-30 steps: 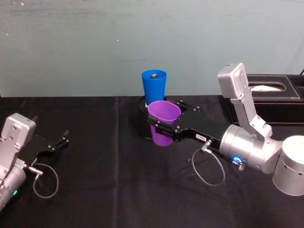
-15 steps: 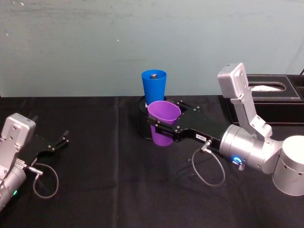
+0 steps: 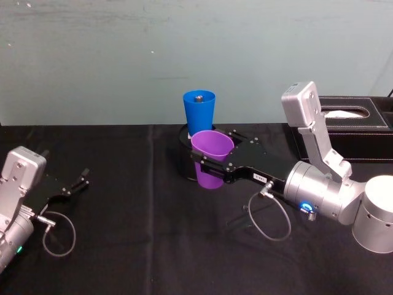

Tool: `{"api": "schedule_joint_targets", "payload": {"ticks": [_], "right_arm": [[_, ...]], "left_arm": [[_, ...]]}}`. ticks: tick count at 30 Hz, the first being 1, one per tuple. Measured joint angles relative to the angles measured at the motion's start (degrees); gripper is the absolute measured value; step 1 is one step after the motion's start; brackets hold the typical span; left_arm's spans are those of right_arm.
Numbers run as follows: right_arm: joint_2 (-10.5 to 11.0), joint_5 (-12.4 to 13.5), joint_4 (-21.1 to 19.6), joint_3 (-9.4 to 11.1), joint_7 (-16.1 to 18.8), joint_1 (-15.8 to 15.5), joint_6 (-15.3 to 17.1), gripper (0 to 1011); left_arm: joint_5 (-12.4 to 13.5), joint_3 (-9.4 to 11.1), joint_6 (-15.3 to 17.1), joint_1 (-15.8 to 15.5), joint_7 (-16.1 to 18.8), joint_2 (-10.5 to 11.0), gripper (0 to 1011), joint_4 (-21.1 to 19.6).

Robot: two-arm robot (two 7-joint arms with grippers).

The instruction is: Pick up one cup with a gripper and tap it against the other cup.

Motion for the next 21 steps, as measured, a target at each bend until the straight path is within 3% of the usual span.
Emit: {"api": "schedule_joint_targets", "payload": {"ticks": [21], "right_arm": [[0.00,0.00,0.00,0.00,0.00,0.00,0.00,729]], "left_arm": [[0.00,0.00,0.00,0.00,0.00,0.00,1000,0.00]]}}
